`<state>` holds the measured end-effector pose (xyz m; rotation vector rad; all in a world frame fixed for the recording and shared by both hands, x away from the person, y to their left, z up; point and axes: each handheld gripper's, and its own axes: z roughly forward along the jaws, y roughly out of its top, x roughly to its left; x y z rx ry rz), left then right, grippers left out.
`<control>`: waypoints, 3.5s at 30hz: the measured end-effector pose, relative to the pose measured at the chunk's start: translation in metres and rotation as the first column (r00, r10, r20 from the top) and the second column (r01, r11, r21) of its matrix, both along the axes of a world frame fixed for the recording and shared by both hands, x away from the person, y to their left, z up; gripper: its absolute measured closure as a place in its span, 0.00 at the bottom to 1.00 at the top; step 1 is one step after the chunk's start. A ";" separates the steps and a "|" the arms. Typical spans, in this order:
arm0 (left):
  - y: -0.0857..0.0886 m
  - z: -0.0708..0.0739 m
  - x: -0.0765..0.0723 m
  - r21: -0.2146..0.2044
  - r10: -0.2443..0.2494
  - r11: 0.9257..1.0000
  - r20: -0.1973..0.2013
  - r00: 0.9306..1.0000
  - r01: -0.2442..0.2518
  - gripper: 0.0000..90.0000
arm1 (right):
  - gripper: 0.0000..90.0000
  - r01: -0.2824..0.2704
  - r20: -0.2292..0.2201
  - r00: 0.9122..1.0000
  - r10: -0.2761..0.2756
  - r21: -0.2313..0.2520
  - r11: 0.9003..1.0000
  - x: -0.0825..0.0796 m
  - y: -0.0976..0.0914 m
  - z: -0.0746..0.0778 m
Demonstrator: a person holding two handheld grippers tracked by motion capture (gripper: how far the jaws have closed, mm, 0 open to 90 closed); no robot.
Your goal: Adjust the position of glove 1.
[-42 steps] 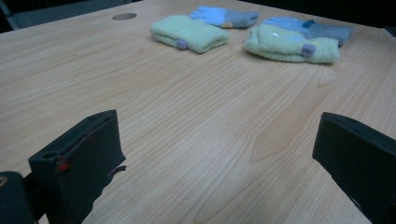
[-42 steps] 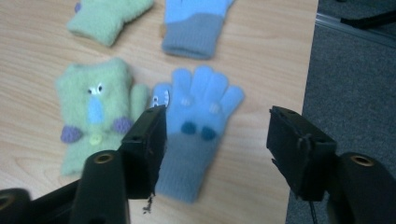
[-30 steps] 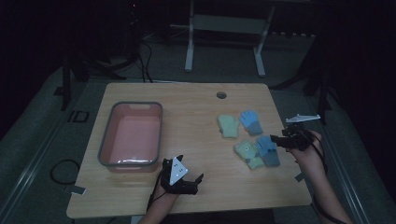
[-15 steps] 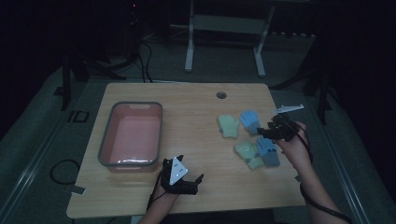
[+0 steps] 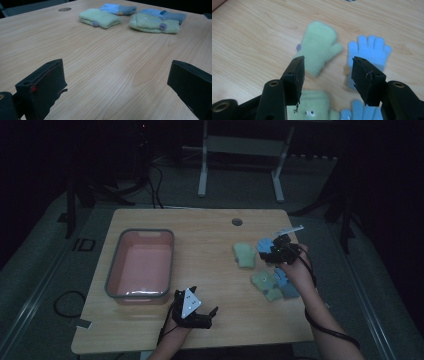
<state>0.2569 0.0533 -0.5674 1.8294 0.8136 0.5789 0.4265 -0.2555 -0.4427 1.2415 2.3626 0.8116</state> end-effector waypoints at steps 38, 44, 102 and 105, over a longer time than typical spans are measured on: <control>0.000 0.000 -0.001 0.003 -0.040 0.999 -0.013 0.999 0.040 0.02 | 0.66 -0.015 -0.106 0.994 0.004 -0.105 0.994 0.069 0.064 -0.066; 0.000 0.000 -0.001 0.004 -0.043 0.999 -0.015 0.999 0.043 0.02 | 0.66 0.010 -0.146 0.989 -0.027 -0.118 0.993 0.072 0.062 -0.085; -0.002 0.000 -0.002 0.017 -0.034 0.999 -0.013 0.999 0.034 0.02 | 0.95 0.028 -0.042 0.999 -0.021 0.171 0.985 -0.102 0.079 -0.024; -0.001 0.000 -0.001 0.012 -0.036 0.999 -0.018 0.999 0.036 0.02 | 0.95 0.054 -0.062 0.997 -0.046 0.130 0.990 -0.105 0.079 -0.043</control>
